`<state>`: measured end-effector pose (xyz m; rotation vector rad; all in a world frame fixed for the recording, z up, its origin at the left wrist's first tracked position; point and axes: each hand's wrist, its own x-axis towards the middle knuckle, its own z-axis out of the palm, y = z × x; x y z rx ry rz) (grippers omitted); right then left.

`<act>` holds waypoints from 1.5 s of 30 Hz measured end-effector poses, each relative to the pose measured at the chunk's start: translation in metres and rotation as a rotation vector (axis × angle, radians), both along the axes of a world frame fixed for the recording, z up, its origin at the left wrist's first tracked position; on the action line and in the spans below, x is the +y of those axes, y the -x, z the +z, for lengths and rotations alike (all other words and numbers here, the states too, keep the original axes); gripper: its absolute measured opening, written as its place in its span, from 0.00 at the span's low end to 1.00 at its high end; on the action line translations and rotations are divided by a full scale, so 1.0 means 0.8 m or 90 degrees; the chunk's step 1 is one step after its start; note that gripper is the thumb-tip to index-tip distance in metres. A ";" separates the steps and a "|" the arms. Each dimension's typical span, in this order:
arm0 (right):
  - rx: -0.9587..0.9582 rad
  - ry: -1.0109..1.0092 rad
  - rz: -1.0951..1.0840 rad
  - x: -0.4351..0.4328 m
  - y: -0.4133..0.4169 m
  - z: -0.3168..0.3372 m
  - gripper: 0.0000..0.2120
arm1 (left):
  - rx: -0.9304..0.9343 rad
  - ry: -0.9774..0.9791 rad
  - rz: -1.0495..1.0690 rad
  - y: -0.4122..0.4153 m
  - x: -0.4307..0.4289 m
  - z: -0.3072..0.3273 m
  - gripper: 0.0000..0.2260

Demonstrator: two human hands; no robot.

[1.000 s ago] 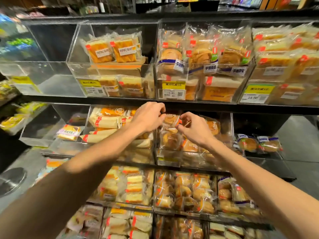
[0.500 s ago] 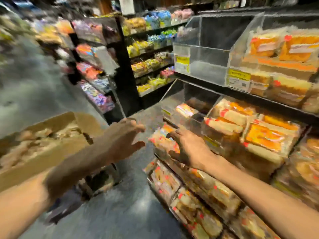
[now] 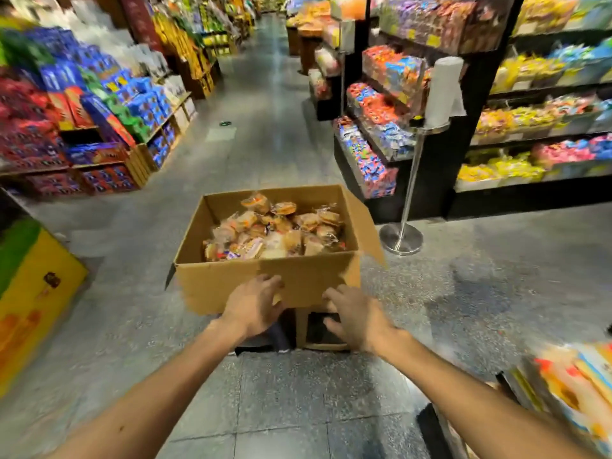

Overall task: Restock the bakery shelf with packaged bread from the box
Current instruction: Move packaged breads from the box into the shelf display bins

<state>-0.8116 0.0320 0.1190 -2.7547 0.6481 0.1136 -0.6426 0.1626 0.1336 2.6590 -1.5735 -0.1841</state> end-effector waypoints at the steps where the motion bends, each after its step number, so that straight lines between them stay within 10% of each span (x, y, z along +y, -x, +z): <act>1: -0.004 -0.001 0.000 -0.004 -0.030 -0.005 0.20 | 0.012 0.000 0.016 -0.028 -0.005 -0.009 0.18; 18: 0.101 -0.247 -0.114 -0.235 -0.371 -0.155 0.14 | 0.255 0.010 0.262 -0.321 -0.187 -0.193 0.13; 26: 0.228 -0.494 -0.285 -0.299 -0.474 -0.283 0.30 | 0.420 -0.085 0.408 -0.415 -0.254 -0.284 0.16; 45: 0.337 -0.673 -0.391 -0.325 -0.518 -0.368 0.31 | 0.347 -0.370 0.153 -0.471 -0.307 -0.389 0.38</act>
